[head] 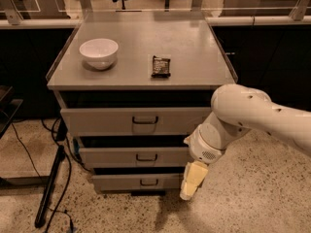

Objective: Open middle drawer

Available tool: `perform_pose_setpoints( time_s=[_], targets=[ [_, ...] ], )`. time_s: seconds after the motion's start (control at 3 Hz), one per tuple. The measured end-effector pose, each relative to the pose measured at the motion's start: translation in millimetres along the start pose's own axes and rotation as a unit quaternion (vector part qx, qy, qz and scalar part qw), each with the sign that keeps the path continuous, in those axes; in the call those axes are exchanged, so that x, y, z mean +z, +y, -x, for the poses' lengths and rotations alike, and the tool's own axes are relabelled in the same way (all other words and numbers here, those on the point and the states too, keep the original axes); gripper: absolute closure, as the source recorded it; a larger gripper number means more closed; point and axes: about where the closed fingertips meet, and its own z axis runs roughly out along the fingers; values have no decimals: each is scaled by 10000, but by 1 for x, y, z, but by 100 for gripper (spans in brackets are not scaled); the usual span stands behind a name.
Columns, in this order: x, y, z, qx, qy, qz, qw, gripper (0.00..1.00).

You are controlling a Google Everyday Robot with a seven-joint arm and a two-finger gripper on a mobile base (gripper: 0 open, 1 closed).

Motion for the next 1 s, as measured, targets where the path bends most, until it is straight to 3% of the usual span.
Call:
perform_pose_setpoints(
  time_s=[0.33,1.0],
  targets=[
    [31,1,-6,117,172,-1,9998,0],
    [80,-29,-29,667,402,-297,9965,0]
  ],
)
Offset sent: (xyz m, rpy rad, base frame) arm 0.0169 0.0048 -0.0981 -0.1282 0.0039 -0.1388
